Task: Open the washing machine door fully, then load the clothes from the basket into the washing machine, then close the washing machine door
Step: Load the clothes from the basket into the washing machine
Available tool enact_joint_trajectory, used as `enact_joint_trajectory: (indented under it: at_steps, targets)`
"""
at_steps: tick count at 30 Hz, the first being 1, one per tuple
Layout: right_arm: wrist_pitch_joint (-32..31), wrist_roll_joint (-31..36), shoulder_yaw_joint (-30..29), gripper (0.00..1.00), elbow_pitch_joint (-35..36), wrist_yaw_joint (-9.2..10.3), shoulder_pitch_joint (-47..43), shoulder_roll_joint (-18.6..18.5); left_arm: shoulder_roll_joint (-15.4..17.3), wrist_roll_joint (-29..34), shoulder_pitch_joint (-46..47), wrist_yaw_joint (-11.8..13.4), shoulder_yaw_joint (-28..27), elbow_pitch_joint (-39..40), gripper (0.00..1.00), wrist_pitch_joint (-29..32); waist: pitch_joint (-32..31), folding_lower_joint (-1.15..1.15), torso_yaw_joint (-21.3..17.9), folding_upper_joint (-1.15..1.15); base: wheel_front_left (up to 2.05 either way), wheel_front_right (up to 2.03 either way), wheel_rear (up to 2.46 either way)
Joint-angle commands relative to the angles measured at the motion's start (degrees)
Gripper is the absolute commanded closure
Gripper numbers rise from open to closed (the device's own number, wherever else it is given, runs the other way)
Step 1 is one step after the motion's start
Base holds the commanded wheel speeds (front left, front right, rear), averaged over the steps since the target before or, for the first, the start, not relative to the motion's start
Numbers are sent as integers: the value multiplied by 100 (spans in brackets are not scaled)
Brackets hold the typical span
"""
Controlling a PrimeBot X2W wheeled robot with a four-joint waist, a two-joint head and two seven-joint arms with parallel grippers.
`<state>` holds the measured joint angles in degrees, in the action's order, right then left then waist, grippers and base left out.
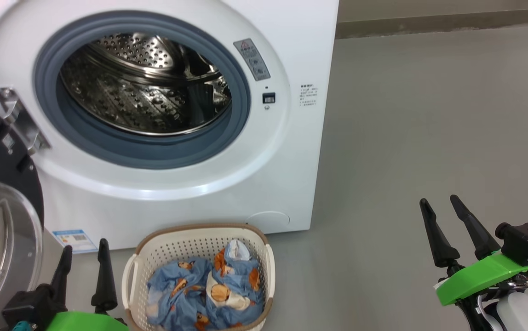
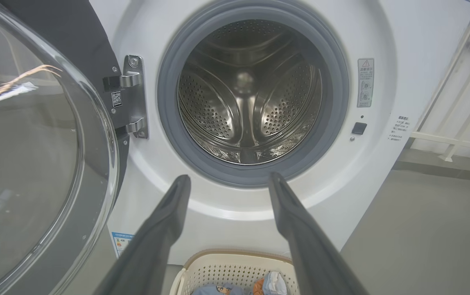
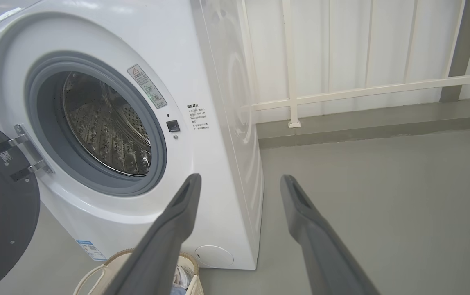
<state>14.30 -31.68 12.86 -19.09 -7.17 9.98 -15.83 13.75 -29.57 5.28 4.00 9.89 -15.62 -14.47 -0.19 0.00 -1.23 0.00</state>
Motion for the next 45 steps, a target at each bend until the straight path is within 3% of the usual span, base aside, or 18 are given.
enact_joint_trajectory:
  at_steps: [1, 13, 45]
  targets:
    - [70, 41, 68, 0, 128, -32, 28, -71, 104, 48, 121, -23, -231, 113, 0, -52, -1, 0, 0, 0, 152, -152, 0]
    - [70, 16, 87, 0, 120, -32, 40, -71, 72, 35, 132, -58, -241, 87, 0, -52, 0, 0, 13, 0, 91, -91, 0]
    - [70, 43, 108, 0, 115, -32, 41, -78, -1, 171, 127, -96, -317, 31, 0, -52, -37, 0, 46, 0, 1, -1, 0]
